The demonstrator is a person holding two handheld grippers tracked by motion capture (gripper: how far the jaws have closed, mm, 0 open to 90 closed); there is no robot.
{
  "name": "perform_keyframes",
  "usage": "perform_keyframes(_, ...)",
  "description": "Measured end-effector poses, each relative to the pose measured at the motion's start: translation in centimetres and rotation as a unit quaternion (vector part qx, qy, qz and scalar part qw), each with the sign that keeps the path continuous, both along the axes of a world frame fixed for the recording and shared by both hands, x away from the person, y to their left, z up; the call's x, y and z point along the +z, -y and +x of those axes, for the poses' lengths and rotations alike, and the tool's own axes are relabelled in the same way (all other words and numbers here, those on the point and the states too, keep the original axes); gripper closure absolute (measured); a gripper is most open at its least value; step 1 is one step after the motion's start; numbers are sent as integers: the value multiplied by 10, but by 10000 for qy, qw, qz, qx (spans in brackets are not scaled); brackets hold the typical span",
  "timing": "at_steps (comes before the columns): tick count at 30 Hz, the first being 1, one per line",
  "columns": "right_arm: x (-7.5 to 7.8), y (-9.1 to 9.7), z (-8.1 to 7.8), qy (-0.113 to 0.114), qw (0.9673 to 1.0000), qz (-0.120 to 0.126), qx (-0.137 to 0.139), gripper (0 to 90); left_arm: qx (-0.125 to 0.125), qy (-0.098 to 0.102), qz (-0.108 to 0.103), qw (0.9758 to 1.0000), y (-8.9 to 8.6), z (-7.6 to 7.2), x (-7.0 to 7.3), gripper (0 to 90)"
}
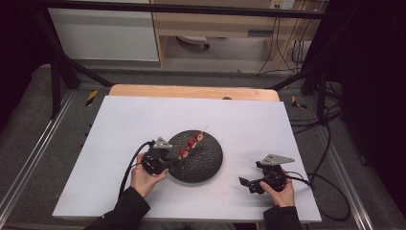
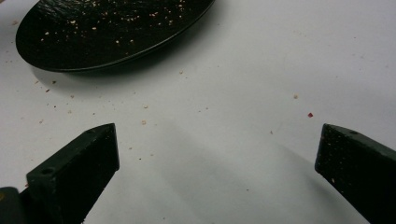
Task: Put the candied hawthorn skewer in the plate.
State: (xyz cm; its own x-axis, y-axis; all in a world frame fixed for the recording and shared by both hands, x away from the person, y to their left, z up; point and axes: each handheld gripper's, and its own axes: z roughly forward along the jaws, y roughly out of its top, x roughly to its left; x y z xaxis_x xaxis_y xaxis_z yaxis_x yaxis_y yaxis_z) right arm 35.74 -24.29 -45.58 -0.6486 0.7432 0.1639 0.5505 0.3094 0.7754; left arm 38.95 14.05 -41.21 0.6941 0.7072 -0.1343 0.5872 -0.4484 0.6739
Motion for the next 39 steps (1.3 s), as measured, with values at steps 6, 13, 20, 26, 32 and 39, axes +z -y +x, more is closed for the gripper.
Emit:
perform_keyframes(6,0,0,0,10,10000,6,24,6,35,-45,201,9998,7,1,-5,884)
perform_keyframes(13,0,1,0,11,10000,33,34,6,142,-192,450,9987,14,4,-8,884)
perform_keyframes(20,0,1,0,14,10000,13,43,6,159,-246,622,9976,18,5,-10,883)
perform_keyframes(26,0,1,0,10,10000,26,36,6,139,-276,688,9972,21,5,-11,882)
perform_keyframes(32,0,1,0,14,10000,48,27,6,119,-256,684,9973,20,5,-11,877)
perform_keyframes(39,0,1,0,-2,10000,47,3,6,-16,-170,547,9984,15,2,-9,765)
